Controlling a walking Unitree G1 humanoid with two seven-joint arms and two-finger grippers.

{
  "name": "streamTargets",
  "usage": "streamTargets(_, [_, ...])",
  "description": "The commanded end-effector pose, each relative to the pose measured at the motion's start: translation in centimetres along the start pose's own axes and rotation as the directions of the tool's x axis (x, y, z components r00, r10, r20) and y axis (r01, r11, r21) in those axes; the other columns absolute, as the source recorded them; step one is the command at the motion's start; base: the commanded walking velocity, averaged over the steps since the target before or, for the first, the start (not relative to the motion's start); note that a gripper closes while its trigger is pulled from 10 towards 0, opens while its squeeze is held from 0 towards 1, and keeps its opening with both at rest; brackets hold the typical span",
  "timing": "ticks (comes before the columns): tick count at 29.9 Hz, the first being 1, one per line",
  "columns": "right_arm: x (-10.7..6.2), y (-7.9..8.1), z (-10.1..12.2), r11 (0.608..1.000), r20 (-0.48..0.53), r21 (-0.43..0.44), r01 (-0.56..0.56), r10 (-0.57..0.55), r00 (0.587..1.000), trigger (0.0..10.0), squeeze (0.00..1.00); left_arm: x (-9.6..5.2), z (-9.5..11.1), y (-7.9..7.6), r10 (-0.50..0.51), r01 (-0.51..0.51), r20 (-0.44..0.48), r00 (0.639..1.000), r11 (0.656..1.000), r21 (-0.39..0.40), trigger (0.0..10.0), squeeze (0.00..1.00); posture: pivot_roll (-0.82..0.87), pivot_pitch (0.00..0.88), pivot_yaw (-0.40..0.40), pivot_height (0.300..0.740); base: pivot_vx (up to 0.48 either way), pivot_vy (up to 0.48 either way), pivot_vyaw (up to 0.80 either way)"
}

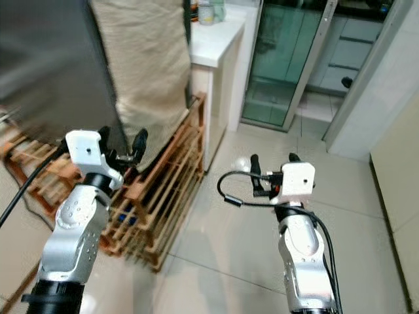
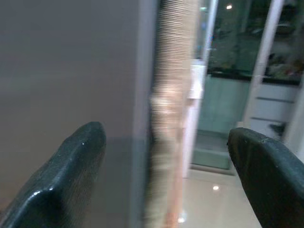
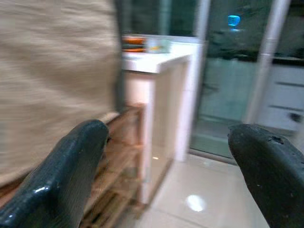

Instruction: Restocking fridge

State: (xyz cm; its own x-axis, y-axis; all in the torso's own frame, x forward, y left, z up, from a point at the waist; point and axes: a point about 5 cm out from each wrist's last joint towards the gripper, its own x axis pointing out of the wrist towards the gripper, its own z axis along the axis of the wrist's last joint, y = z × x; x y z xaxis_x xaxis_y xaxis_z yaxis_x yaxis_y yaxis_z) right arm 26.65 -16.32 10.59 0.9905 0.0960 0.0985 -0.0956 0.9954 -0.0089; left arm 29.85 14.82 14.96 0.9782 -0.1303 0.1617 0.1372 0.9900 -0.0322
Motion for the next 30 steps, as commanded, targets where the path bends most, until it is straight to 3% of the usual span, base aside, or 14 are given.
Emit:
streamTargets(1, [0.1,-0.9,0.1,1.000,0.004,-0.015,0.019,-0.019,1.000,10.0,0.00,0.4,0.2,-0.5,-0.010,0.010,0.001,1.000,1.000,-0.004,10.0,0.00,-0.09,0.000,-0.002,0.740,0.000,0.000,0.00])
streamTargets(6, [0.2,-1.0,0.2,1.000,0.011,-0.018,0.021,-0.021,1.000,10.0,0.00,0.6,-0.1,-0.9,-0.021,0.021,-0.011,1.000,1.000,-0.004,10.0,0.00,-0.09,0.000,-0.001,0.740,0.000,0.000,0.00])
streamTargets(9, [0.2,-0.9,-0.1,1.000,-0.002,-0.020,0.024,-0.024,1.000,10.0,0.00,1.2,0.0,-1.4,-0.042,0.043,-0.016,0.999,0.998,0.038,10.0,0.00,-0.10,0.000,0.002,0.740,0.000,0.000,0.00])
streamTargets(19, [-0.2,-1.5,-0.5,0.998,-0.012,-0.029,0.052,-0.052,0.999,10.0,0.00,-0.5,-1.9,-0.2,-0.020,0.026,-0.100,0.995,0.998,0.060,10.0,0.00,-0.10,0.000,0.007,0.740,0.000,0.000,-0.75])
streamTargets(30, [-0.1,-1.4,-0.5,0.999,-0.002,-0.034,0.040,-0.041,0.999,10.0,0.00,-0.3,-1.8,-0.1,0.003,0.003,-0.081,0.997,0.997,0.071,10.0,0.00,-0.10,0.000,0.001,0.740,0.000,0.000,0.00])
